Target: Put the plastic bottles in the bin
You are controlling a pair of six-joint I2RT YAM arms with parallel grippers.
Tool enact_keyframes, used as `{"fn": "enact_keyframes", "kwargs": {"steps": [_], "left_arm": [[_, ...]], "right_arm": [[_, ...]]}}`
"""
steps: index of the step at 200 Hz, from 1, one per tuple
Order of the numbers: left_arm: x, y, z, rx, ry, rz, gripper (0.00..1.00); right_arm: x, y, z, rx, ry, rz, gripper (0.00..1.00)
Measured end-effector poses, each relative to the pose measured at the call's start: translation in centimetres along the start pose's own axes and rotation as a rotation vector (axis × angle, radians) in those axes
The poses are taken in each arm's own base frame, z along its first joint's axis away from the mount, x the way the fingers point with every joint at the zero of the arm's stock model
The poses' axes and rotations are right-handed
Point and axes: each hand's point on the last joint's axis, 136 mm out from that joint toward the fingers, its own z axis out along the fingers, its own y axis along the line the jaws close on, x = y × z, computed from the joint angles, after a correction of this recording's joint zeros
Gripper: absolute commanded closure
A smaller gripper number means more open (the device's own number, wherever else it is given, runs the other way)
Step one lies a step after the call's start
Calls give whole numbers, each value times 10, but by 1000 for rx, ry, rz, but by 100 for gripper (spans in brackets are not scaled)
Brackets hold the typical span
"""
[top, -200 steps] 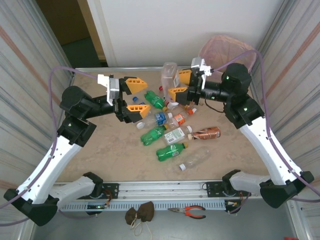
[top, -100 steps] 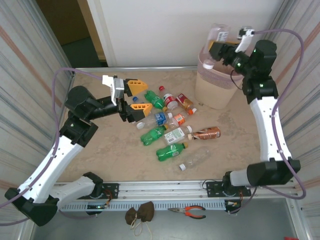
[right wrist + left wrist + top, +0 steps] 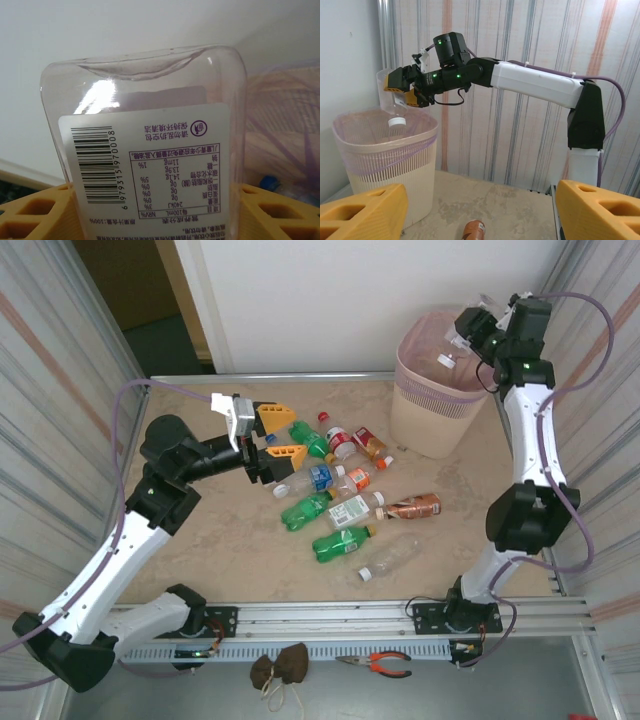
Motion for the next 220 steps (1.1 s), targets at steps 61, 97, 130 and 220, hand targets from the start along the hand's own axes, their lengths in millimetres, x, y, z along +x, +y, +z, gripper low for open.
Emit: {"fn": "enact_keyframes", "kwargs": {"steps": [61, 97, 130, 220], "left_arm": [[13, 9, 1, -39, 17, -40, 23], [21, 14, 1, -61, 30, -53, 23], [23, 16, 0, -72, 38, -62, 23], [25, 18, 0, -85, 45, -69, 24]], "right_arm": [[32, -34, 56, 216, 118, 35, 55], [67, -55, 79, 336, 208, 29, 52], [98, -80, 88, 433, 282, 27, 51], [148, -126, 110, 543, 406, 32, 40]]}}
